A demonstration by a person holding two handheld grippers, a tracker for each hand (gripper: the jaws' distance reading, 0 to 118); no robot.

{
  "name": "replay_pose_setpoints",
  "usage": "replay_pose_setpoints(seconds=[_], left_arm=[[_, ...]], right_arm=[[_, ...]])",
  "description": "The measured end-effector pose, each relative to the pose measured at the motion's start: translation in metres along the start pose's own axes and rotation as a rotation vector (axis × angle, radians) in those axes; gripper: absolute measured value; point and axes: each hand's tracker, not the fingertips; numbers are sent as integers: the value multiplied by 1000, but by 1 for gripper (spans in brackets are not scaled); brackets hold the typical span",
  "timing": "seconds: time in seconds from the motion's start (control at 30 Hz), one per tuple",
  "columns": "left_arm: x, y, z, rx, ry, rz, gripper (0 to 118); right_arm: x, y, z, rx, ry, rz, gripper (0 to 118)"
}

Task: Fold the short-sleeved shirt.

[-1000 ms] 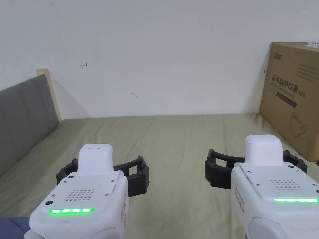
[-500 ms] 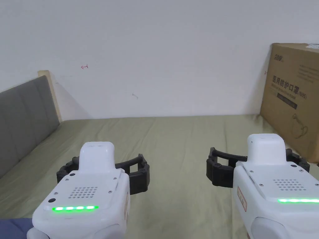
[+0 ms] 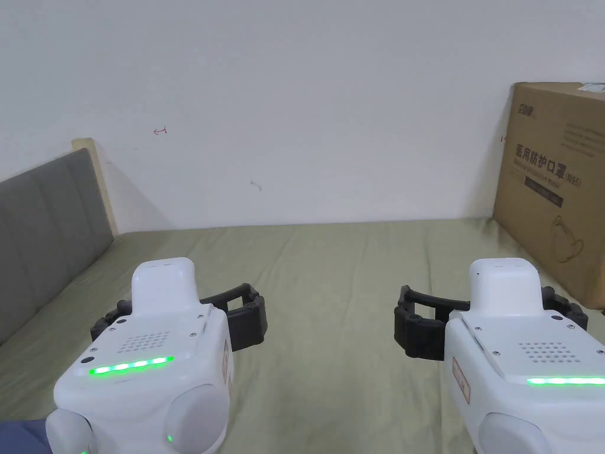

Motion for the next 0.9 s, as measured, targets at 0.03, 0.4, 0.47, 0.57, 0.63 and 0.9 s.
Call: replay_pose_setpoints(seconds=[0.03,0.4,0.47,0.57,0.63,0.9], left_arm=[[0,0,0,1,-6,-5,112],[7,-5,2,21,-19,-46,115],[7,-6,1,23,-17,-47,115],[11,-9,2,54,6,-85,115],[14,-11,2,60,19,-103,115],[18,-14,5,83,1,-136,115]], right_arm=[[0,0,0,-1,-2,2,118],[2,-2,-4,-21,-9,9,118],[3,-3,-5,-26,-10,7,118],[3,-4,-6,-36,-8,0,118],[5,-8,-10,-39,-8,-1,118],[6,-12,-17,-47,-3,4,118]])
